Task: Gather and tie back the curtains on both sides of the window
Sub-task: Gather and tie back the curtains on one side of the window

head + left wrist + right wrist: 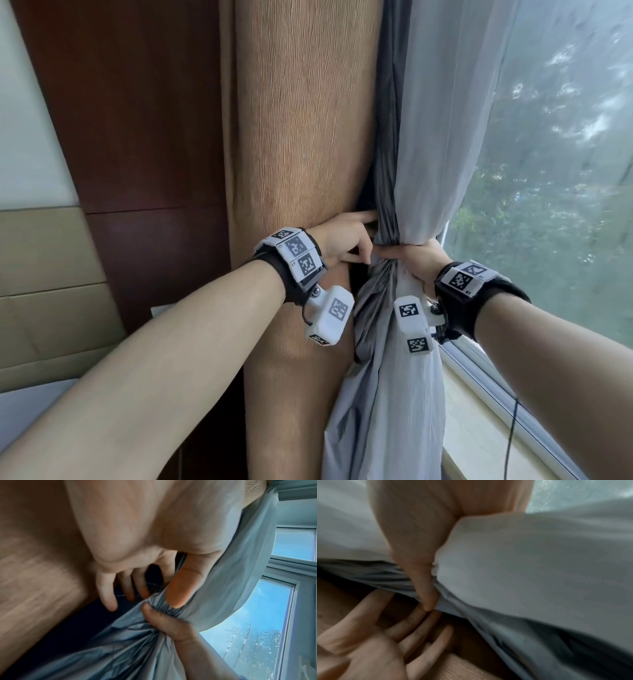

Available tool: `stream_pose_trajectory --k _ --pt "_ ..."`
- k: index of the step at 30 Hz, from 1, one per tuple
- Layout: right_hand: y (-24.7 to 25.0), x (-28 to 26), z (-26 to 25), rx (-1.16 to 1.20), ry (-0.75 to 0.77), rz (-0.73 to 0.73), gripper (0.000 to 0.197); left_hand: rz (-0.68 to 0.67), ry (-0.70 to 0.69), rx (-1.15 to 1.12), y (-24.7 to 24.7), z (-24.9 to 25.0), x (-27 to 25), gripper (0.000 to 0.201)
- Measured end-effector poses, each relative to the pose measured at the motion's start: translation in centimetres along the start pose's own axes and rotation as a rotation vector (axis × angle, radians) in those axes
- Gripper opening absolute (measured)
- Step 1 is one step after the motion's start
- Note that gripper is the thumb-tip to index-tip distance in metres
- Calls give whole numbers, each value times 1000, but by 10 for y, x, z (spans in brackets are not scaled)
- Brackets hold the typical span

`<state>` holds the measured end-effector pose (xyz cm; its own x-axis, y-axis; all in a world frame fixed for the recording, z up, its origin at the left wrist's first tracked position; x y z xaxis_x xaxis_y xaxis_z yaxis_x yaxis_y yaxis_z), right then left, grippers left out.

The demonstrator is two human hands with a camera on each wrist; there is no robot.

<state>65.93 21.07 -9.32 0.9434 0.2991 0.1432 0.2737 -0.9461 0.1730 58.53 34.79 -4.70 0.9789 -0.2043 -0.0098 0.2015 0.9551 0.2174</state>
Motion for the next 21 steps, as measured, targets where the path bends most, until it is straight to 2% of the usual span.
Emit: stream_pose_trajectory --k 5,9,13,16,18,21 --pt "-4 3 3 18 11 17 41 34 9 -5 4 0 -2 82" --pt "-11 0 0 22 29 -45 31 50 8 -22 8 -4 2 85" --pt "-13 -2 -2 24 14 -105 42 6 -8 -116 6 -8 4 83" --pt "-9 -1 -3 27 11 -65 42 -4 -12 -118 4 -9 6 82" --pt "-7 0 -3 49 15 -15 42 54 -20 -107 7 -9 10 79" --pt "-5 2 0 84 5 22 36 155 -6 -158 13 -10 16 62"
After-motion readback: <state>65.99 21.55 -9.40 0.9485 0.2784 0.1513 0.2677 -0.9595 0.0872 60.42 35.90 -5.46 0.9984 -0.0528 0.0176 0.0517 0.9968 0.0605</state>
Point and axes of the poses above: each hand's wrist, its own x-axis towards the middle knuckle, its own y-axis out of the back of the hand, z = x × y, the point moved 5 cm from there along x, towards the middle knuckle, and after that the axes turned 7 degrees about -z, right-handed, at the moved point
